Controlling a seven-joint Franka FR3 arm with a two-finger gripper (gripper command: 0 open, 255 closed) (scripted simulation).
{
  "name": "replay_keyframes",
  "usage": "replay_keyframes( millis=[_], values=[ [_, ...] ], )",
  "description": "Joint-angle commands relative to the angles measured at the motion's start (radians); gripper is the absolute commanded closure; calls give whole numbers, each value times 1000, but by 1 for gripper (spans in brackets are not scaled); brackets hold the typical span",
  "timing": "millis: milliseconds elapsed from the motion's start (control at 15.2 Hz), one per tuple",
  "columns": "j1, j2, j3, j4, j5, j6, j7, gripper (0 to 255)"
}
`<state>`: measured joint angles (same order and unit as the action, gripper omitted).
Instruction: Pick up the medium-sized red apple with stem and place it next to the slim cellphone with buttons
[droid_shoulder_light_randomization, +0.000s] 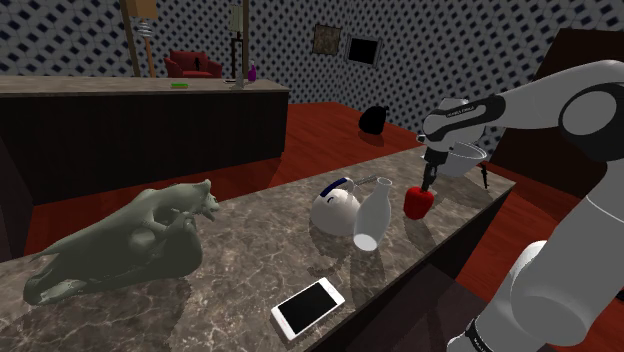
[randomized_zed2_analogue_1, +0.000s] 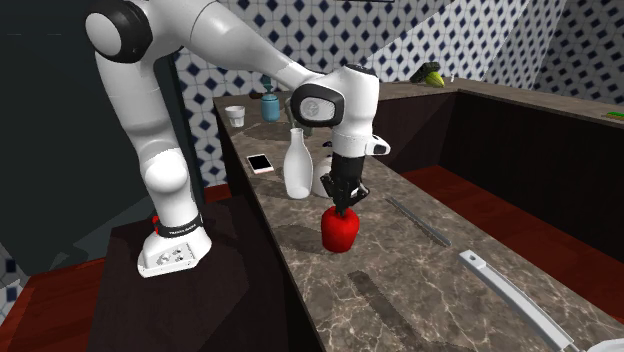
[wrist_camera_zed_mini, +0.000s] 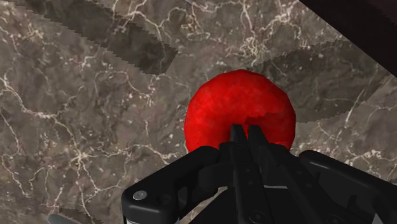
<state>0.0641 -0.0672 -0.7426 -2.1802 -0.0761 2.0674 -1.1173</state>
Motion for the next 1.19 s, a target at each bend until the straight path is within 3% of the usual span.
replay_keyframes(
  millis=[0,1122],
  values=[
    [0,0,0,-1,0,0,0,255],
    [4,-86,28,162,-47,-231,37,255]
  ],
)
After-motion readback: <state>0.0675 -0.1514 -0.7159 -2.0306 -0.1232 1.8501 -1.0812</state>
